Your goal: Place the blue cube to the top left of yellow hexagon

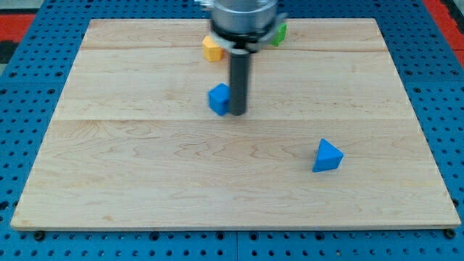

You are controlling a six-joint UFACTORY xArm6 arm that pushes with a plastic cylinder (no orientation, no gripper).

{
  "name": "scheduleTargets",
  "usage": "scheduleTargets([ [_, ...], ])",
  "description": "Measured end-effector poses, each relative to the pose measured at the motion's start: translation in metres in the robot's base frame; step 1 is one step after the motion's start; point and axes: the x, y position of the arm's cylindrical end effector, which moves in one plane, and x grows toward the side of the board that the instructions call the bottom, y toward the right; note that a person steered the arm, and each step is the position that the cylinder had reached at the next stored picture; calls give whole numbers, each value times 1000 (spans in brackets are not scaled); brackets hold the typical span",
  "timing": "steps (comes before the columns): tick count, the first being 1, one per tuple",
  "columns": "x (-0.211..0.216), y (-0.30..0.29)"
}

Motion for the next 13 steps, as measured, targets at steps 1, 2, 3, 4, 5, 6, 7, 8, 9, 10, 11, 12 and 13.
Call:
scheduleTargets([
  [1, -33, -50],
  [2, -39, -79],
  [3, -29, -132],
  [4, -29, -176],
  [5, -15, -148],
  [6, -41, -107],
  [7, -77, -64],
  [8, -100, -39],
  [9, -119, -37],
  [10, -96, -46],
  [11, -102, -105],
  [12, -110, -130],
  [13, -123, -130],
])
